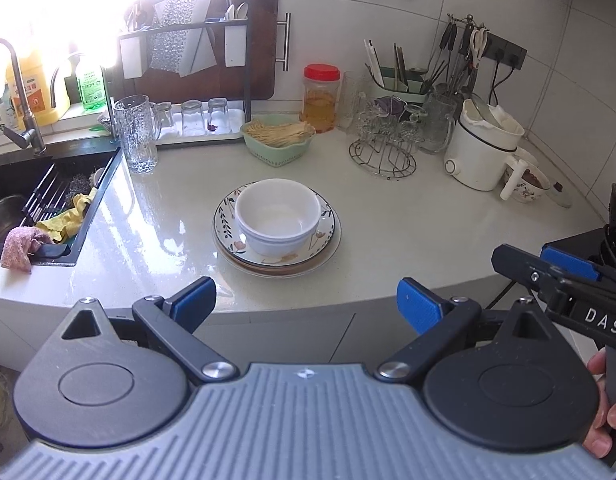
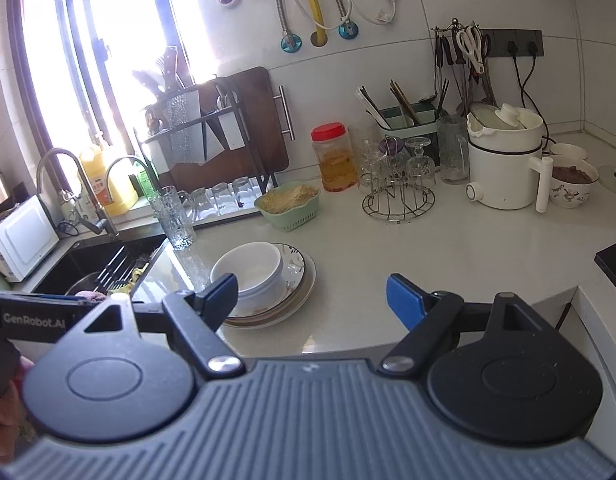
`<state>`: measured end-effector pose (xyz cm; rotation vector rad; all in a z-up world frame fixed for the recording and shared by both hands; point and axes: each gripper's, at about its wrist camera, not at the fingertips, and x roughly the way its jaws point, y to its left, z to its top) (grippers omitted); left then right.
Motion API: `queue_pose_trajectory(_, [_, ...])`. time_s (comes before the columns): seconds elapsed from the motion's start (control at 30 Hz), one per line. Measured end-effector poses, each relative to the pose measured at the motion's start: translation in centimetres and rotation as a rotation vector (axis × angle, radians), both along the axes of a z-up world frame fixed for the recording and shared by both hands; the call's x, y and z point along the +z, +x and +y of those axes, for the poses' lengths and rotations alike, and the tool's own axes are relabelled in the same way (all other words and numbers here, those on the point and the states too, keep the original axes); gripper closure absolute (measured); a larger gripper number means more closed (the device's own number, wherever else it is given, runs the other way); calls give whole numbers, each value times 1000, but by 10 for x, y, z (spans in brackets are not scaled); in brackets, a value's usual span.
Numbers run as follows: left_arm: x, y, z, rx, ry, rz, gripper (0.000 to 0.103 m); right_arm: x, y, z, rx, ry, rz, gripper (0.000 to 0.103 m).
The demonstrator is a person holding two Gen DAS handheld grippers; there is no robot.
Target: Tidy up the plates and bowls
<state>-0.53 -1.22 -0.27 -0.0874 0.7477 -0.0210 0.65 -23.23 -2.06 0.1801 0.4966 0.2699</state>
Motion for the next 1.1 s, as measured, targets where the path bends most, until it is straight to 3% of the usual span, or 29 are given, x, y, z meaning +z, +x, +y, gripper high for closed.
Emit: queue_pose_trajectory(1.1, [3, 2, 5, 47, 3, -9, 4, -4, 7, 7, 21, 1, 11, 20])
